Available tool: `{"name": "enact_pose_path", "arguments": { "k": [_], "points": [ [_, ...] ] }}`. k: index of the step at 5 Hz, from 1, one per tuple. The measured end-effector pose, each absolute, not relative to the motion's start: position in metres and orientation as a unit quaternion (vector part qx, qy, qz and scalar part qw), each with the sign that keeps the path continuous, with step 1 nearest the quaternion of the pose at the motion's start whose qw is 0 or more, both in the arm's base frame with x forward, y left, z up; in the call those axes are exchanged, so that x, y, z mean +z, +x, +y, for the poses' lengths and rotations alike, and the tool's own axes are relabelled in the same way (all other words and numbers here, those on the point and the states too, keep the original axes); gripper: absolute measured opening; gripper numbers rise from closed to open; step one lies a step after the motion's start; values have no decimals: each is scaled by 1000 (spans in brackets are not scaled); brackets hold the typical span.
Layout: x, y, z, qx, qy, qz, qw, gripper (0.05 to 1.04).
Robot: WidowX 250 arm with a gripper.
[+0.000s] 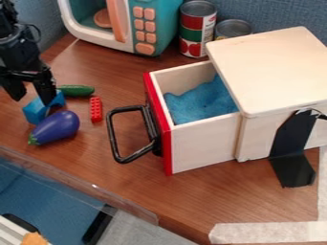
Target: Move the blue object inside the drawer
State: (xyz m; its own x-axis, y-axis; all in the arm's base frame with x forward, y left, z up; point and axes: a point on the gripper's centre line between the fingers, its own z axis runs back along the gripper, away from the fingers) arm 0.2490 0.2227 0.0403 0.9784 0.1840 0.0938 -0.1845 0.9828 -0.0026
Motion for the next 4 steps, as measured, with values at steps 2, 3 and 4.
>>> {"name": "enact_pose_path", "arguments": {
  "k": [2,3,4],
  "points": [
    [21,251,220,99,5,-25,995,945],
    [15,254,219,128,-2,-34,991,708],
    [16,255,217,137,-14,-37,990,587]
  ]
}}
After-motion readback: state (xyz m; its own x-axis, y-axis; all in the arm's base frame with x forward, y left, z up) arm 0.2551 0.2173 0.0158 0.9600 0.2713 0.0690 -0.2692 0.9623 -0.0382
